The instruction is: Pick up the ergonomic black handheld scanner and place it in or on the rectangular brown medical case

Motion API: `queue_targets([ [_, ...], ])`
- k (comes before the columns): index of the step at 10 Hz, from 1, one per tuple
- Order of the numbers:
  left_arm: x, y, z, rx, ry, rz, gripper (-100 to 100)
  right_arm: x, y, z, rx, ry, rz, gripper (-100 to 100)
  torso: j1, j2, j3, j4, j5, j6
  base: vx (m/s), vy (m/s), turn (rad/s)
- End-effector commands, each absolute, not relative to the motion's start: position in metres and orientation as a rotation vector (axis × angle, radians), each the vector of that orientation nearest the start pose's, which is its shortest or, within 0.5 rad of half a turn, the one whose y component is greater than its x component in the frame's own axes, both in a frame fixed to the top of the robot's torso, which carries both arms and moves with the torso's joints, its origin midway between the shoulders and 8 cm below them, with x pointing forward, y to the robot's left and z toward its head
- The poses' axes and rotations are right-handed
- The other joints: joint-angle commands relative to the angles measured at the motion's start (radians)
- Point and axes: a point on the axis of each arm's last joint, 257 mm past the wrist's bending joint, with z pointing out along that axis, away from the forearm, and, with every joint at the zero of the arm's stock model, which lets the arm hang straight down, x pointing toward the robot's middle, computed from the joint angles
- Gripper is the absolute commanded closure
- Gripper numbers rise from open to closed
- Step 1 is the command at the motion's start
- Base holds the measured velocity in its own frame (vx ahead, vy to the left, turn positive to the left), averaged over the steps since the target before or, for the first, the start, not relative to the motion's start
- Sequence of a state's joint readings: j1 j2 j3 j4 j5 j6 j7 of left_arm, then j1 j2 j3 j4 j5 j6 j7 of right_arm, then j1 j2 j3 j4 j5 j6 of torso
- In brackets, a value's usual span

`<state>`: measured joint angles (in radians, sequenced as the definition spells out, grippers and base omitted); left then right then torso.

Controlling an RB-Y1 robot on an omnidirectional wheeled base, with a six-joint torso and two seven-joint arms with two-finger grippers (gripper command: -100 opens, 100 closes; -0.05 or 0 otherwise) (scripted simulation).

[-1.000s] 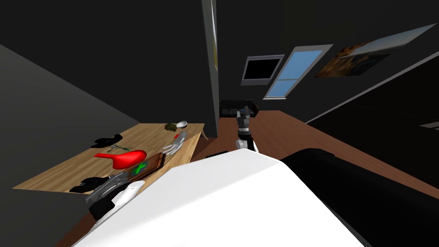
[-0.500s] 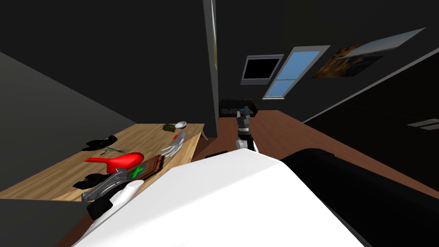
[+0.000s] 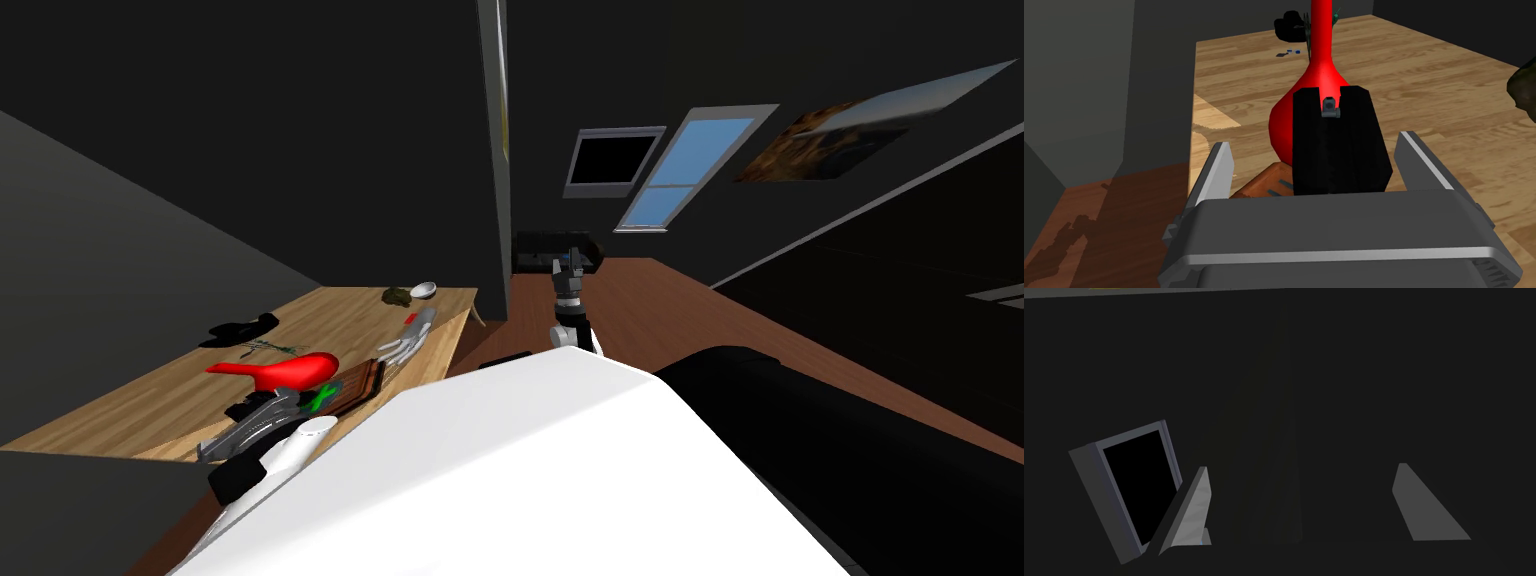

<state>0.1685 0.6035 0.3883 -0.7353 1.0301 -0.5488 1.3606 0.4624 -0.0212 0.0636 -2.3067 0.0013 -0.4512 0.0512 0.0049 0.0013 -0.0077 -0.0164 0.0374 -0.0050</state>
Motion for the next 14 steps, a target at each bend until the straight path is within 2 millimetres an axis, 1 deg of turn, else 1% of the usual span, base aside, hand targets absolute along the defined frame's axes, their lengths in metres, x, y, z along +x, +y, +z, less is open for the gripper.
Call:
queue_targets([
  [1,0.241,0.779,-0.303,-1.636,-0.940,-1.587,-100,0.352,-0.251,0.039,0.620,0.637,1.335,0,0.000,0.000,0.000,0.000,0.000,0.000,0.002,-0.025,0.178],
  [3,0.242,0.779,-0.306,-1.654,-0.934,-1.578,-100,0.352,-0.251,0.039,0.620,0.637,1.335,0,-0.001,0.000,0.000,0.000,0.000,0.001,0.002,-0.020,0.029],
  [5,0.274,0.774,-0.287,-1.663,-0.922,-1.629,-100,0.352,-0.251,0.039,0.620,0.637,1.335,0,0.000,0.000,0.000,0.000,0.000,0.000,0.001,-0.015,0.155],
  [6,0.276,0.773,-0.289,-1.677,-0.905,-1.621,-100,0.352,-0.251,0.039,0.620,0.637,1.335,0,-0.001,0.000,0.000,0.000,0.000,0.000,0.001,-0.021,0.059],
  [7,0.290,0.771,-0.279,-1.683,-0.894,-1.640,-100,0.352,-0.251,0.039,0.620,0.637,1.335,0,-0.001,0.000,0.000,0.000,0.000,0.000,-0.001,-0.020,0.123],
  [8,0.290,0.770,-0.279,-1.686,-0.888,-1.638,-100,0.352,-0.251,0.039,0.620,0.637,1.335,0,-0.001,0.000,0.000,0.000,0.000,0.000,0.000,-0.018,0.055],
  [9,0.304,0.768,-0.269,-1.692,-0.873,-1.654,-100,0.352,-0.251,0.039,0.620,0.637,1.335,0,-0.001,0.000,0.000,0.000,0.000,0.000,0.000,-0.017,0.110],
  [10,0.304,0.768,-0.269,-1.692,-0.871,-1.653,-100,0.352,-0.251,0.039,0.620,0.637,1.335,0,-0.001,0.000,0.000,0.000,0.000,0.000,0.000,-0.015,0.067],
  [12,0.326,0.766,-0.247,-1.694,-0.855,-1.682,-100,0.352,-0.251,0.039,0.620,0.637,1.335,0,-0.001,0.000,0.000,0.000,0.000,0.000,-0.001,-0.023,0.146],
  [13,0.327,0.765,-0.248,-1.700,-0.836,-1.674,-100,0.352,-0.251,0.039,0.620,0.637,1.335,0,-0.002,0.000,0.000,0.000,0.000,0.000,-0.001,-0.026,0.063],
  [14,0.336,0.764,-0.237,-1.701,-0.825,-1.682,-100,0.352,-0.251,0.039,0.620,0.637,1.335,0,-0.001,0.000,0.000,0.000,0.000,0.000,-0.002,-0.017,0.114],
])
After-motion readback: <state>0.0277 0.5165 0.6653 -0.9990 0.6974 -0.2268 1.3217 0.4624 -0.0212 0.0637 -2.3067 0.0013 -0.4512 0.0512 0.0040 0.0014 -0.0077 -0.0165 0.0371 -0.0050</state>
